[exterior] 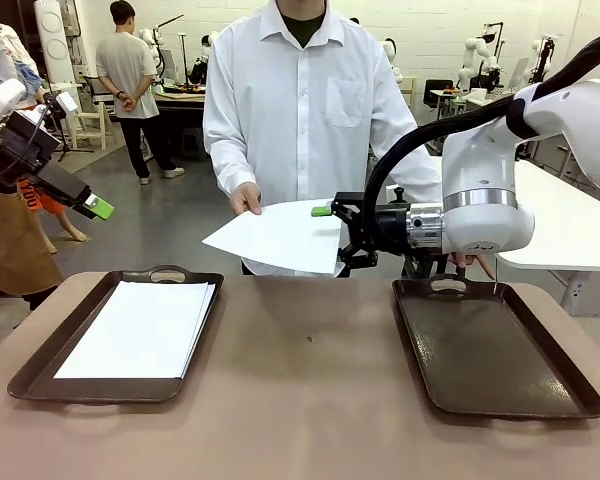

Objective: Sort the A4 documents.
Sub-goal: Receive the A4 Paper, then place the A4 Paper in the designated Handle tray.

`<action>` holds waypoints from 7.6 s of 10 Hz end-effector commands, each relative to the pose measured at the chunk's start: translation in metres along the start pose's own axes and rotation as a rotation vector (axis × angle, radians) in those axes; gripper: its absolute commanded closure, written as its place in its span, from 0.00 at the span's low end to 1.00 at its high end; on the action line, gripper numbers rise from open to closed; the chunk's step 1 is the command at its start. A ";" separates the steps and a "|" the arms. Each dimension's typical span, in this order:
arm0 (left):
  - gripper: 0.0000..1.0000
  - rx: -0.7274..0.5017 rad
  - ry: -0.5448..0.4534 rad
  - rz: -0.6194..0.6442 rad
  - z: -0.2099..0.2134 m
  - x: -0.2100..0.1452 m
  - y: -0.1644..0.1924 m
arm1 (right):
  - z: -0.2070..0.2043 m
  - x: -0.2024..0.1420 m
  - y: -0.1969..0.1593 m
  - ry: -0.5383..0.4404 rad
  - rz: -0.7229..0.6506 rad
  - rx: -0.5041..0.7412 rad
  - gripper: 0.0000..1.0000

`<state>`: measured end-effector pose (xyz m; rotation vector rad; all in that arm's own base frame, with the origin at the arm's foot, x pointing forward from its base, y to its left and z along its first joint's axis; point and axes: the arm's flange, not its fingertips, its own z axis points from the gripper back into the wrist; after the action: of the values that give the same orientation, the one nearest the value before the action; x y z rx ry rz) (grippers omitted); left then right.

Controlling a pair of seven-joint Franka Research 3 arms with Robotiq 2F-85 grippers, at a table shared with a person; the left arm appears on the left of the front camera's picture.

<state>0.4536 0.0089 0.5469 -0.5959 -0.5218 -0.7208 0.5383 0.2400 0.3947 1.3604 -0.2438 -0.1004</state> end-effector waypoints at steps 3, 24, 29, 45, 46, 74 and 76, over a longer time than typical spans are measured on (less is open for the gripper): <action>0.01 -0.002 0.000 -0.013 0.001 -0.001 0.001 | -0.004 0.003 -0.002 -0.025 -0.003 0.048 0.23; 0.01 -0.002 0.000 -0.013 0.001 -0.001 0.001 | -0.003 -0.002 0.002 0.010 -0.007 0.026 1.00; 0.01 -0.002 0.000 -0.013 0.001 -0.001 0.001 | -0.003 -0.002 0.002 0.010 -0.007 0.026 1.00; 0.01 -0.002 0.000 -0.013 0.001 -0.001 0.001 | 0.266 -0.017 -0.041 0.235 0.061 0.003 0.99; 0.01 -0.002 0.000 -0.013 0.001 -0.001 0.001 | 0.267 -0.014 -0.050 0.240 0.063 0.006 0.99; 0.01 -0.002 0.000 -0.013 0.001 -0.001 0.001 | 0.279 0.062 -0.108 0.126 0.103 -0.708 0.99; 0.01 -0.002 0.000 -0.013 0.001 -0.001 0.001 | 0.279 0.061 -0.108 0.134 0.095 -0.724 0.99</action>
<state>0.4537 0.0090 0.5470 -0.5951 -0.5219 -0.7207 0.5451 -0.0670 0.3493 0.6630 -0.1482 0.0092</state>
